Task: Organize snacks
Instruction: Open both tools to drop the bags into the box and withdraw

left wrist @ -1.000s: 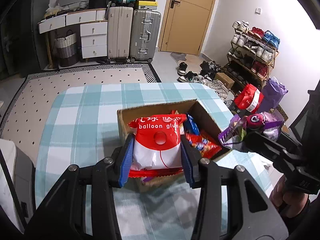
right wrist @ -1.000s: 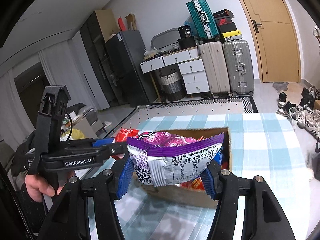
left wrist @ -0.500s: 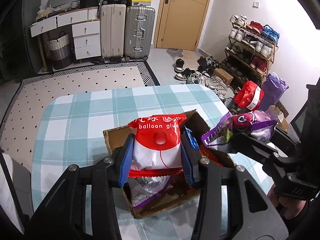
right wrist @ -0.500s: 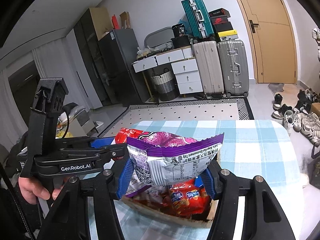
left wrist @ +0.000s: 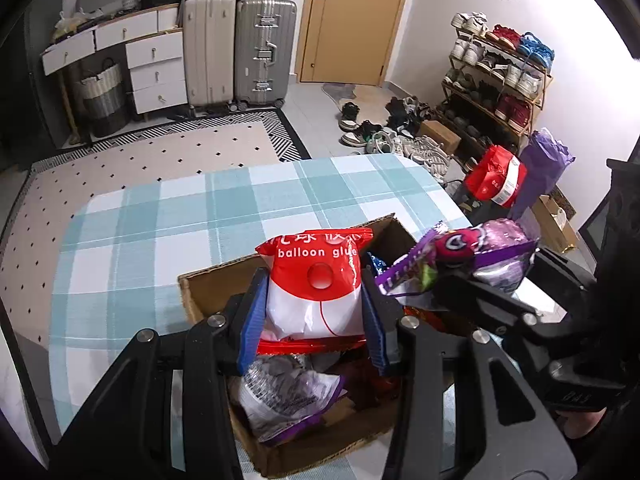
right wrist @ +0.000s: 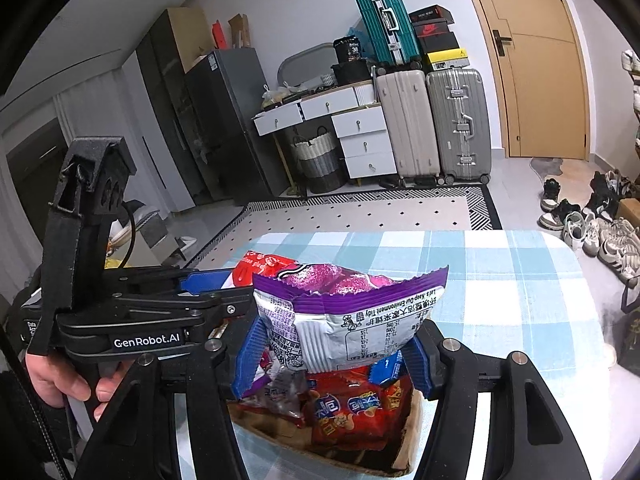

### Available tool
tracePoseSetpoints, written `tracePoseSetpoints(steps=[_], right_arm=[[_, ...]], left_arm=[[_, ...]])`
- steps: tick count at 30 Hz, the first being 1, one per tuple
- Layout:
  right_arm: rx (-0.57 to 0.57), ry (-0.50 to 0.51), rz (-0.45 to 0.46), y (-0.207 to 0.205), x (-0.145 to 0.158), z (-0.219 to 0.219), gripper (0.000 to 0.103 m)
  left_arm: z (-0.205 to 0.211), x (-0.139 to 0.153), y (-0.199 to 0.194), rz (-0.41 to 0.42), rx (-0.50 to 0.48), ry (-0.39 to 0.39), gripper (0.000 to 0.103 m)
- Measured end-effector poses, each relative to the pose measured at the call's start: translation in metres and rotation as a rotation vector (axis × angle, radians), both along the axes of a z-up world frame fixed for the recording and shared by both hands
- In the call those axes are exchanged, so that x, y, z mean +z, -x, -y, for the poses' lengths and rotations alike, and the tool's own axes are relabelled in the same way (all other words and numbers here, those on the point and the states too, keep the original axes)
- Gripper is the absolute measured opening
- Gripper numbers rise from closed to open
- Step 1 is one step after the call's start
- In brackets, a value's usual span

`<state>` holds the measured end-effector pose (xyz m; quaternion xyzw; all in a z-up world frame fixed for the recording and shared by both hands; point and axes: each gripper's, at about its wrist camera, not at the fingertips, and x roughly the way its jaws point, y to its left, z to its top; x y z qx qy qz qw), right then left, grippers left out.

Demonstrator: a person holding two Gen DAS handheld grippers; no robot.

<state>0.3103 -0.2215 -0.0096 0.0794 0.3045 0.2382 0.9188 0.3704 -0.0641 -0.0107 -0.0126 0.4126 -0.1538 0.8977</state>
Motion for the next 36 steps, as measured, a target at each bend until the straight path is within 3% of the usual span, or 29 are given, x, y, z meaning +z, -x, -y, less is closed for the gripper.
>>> tracePoseSetpoints(steps=[4,7,11,25,29,36], right_arm=[[-0.001,0.041,-0.006,-0.008,-0.009,-0.003,0.067],[0.006,0.063,-0.022,-0.012,-0.018,-0.005,0.069],[0.017,0.060,-0.036,-0.009,-0.026,-0.002,0.078],[0.054,0.084,0.014,0.015,-0.015,-0.004,0.093],[0.066,0.133,0.036,0.020,-0.009,-0.016,0.093],[0.047,0.092,0.078,0.040,0.005,-0.012,0.093]], left_arm=[[0.004,-0.006,-0.006,-0.020,-0.034,0.000,0.042],[0.005,-0.011,-0.008,-0.049,-0.044,0.011,0.063],[0.002,-0.008,-0.003,-0.033,-0.036,0.012,0.075],[-0.020,0.012,0.028,0.004,0.009,0.023,0.075],[-0.028,0.018,0.039,0.011,0.024,0.025,0.075],[-0.038,0.029,0.061,0.038,0.046,0.026,0.075]])
